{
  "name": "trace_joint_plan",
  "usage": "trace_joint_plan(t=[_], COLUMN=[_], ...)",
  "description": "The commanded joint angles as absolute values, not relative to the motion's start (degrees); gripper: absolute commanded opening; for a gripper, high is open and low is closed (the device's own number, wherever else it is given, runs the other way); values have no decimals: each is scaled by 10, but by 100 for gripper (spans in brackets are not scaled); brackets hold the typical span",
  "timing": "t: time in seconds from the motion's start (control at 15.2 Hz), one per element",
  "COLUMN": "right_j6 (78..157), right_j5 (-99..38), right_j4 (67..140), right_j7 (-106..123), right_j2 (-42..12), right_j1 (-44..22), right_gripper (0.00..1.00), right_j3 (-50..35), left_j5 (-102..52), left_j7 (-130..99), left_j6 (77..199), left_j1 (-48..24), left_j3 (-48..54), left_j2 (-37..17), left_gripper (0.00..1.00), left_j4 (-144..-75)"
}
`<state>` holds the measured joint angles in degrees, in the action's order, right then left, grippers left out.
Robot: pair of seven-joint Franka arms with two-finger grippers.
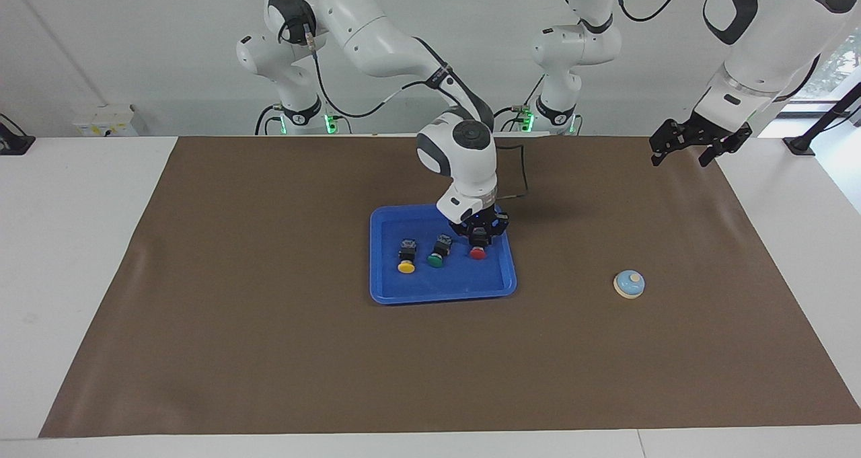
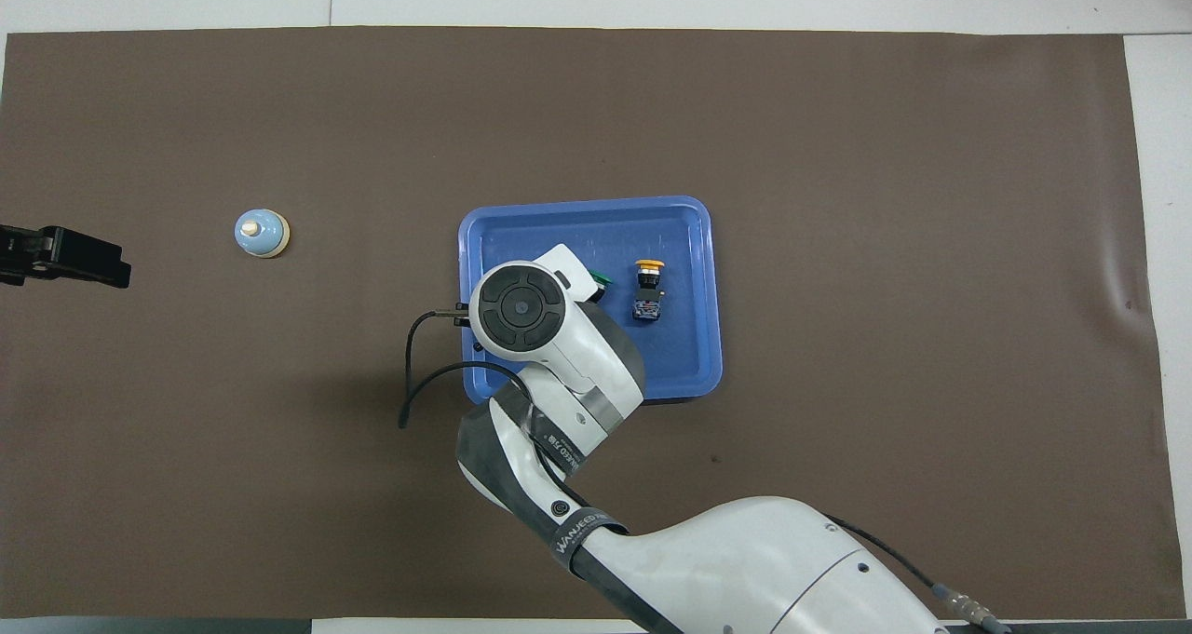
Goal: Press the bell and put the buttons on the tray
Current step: 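Carry the red button into the tray and open the right gripper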
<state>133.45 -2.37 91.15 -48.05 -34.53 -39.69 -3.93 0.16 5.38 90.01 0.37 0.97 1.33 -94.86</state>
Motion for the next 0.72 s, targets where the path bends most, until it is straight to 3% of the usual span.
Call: trace_joint_plan(t=[0.0,0.26,0.66], right_j6=[1287,1203,1085], right_j5=[-15,-17,-22], right_j4=[903,892,895], right_j7=[-497,-499,-407], right_j2=[-331,-283,-174], right_j1=[-404,-367,-226], right_gripper=[100,100,100], right_j3=[-35,-33,-34], left_j5=[7,7,7], left_j7=[56,56,56], left_j6=[890,890,890], left_j1=[4,4,4], left_j3=[9,9,9], left_j2=[16,16,16], left_gripper=[100,100,100], left_j4=[-945,-945,-945])
